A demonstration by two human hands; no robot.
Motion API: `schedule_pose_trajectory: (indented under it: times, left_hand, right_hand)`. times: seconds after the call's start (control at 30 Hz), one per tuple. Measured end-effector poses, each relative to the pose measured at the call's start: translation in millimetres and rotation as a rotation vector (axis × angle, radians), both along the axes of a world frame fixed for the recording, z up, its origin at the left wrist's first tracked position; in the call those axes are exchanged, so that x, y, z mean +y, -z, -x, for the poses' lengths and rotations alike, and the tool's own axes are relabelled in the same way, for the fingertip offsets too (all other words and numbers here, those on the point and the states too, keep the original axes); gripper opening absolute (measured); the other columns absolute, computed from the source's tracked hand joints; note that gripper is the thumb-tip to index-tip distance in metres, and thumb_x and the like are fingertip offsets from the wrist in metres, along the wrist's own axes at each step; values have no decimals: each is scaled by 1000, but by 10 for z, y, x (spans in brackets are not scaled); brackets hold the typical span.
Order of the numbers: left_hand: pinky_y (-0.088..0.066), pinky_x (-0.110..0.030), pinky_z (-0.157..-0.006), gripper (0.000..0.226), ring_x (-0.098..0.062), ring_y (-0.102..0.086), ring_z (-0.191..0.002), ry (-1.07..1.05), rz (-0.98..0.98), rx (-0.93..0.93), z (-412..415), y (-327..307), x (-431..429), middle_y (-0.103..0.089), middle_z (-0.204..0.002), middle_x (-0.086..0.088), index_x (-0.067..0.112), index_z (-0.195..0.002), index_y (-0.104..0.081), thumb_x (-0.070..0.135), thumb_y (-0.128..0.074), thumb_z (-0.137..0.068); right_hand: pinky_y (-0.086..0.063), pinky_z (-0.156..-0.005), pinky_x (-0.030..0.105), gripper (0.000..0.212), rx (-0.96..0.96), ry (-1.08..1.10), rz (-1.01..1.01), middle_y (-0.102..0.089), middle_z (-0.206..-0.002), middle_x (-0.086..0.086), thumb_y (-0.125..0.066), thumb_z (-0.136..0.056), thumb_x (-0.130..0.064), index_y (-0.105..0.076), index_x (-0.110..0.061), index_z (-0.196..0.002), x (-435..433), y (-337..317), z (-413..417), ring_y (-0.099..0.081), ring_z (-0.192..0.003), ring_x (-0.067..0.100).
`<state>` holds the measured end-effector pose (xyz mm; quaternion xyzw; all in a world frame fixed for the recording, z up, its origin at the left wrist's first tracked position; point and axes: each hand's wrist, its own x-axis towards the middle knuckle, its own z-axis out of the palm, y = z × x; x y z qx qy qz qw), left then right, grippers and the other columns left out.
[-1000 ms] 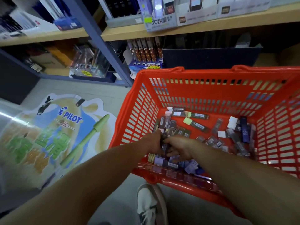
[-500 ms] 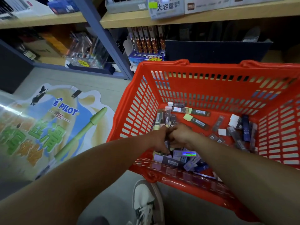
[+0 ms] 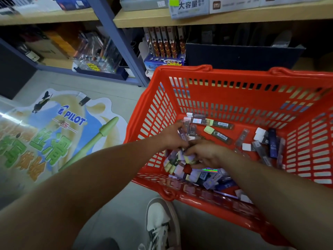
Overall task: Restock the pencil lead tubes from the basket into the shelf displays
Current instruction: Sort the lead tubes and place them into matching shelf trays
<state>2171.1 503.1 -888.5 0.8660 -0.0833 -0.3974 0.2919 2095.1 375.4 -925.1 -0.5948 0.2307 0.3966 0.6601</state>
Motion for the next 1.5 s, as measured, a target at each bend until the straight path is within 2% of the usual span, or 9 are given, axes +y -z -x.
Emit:
schedule_pose_trajectory:
  times: [0.13,0.27,0.43,0.6,0.83,0.93,1.17,1.33,1.5]
  left_hand:
    - [-55,-33,-62,57,-23,-60,-77,-145,198,180,18,-67,-81,-60,-110,-22,23,-128,-41,-5,-67,-84]
    - [-52,-35,-71,47,-22,-57,-92,-253,238,284,-33,-83,-150,-54,-126,-12,22,-130,-43,-1,-57,-92]
    - [-49,-26,-60,18,-14,-54,-64,-340,179,135,-57,-86,-157,-57,-85,-6,9,-113,-57,17,-52,-98]
    - [-53,-37,-79,27,-27,-62,-94,530,-410,-180,46,124,-67,-64,-110,-16,2,-108,-65,22,-53,-95]
    - [-49,-35,-68,19,-29,-62,-95,739,-542,-406,188,124,-271,-64,-105,-14,4,-108,-60,9,-59,-90]
    - [-53,-29,-75,31,-22,-65,-98,628,-425,-358,42,13,-276,-68,-111,-5,12,-113,-67,17,-66,-83]
    - [-51,-15,-59,19,-8,-67,-65,257,94,-175,-361,-1171,-364,-73,-81,-7,8,-94,-74,-2,-71,-78]
    - [-57,-21,-65,13,-12,-70,-71,129,307,-157,-502,-1709,-315,-70,-81,-10,5,-92,-68,-5,-66,-84]
    - [-60,-25,-68,12,-17,-70,-73,-30,460,-81,-546,-1875,-219,-68,-82,-10,6,-93,-62,-4,-62,-88]
  right_hand:
    - [-53,-96,48,22,-19,116,-136,-69,-114,10,-64,-94,-8,-58,-24,-108,-55,-15,0,-69,-103,28]
    - [-58,-83,44,25,-55,133,-119,-71,-98,16,-66,-92,-8,-56,-16,-114,-161,-79,-73,-72,-90,31]
    - [-54,-51,27,9,-62,24,127,-70,-74,12,-57,-97,-10,-56,-6,-105,-326,-174,-143,-70,-66,24]
    - [-28,-40,21,18,-70,133,275,-57,-72,5,-55,-94,-27,-56,-11,-101,-586,-118,-124,-45,-54,18]
    - [-36,-38,21,23,-103,187,241,-52,-62,2,-67,-92,-31,-54,-12,-91,-580,-219,-12,-54,-50,16]
    - [-52,-46,23,20,-54,226,150,-58,-64,5,-64,-94,-25,-57,-9,-84,-614,-323,-21,-68,-59,18]
    - [-30,-32,13,24,1,230,-127,-73,-85,17,-65,-92,-29,-58,-8,-102,-777,-658,-209,-42,-37,6]
    - [-32,-33,11,49,-143,250,-377,-69,-110,25,-68,-80,-40,-63,-6,-115,-805,-1011,-277,-42,-43,4]
    - [-27,-35,10,28,-352,437,-496,-68,-76,19,-68,-75,-26,-65,-7,-96,-837,-1437,-308,-39,-40,4]
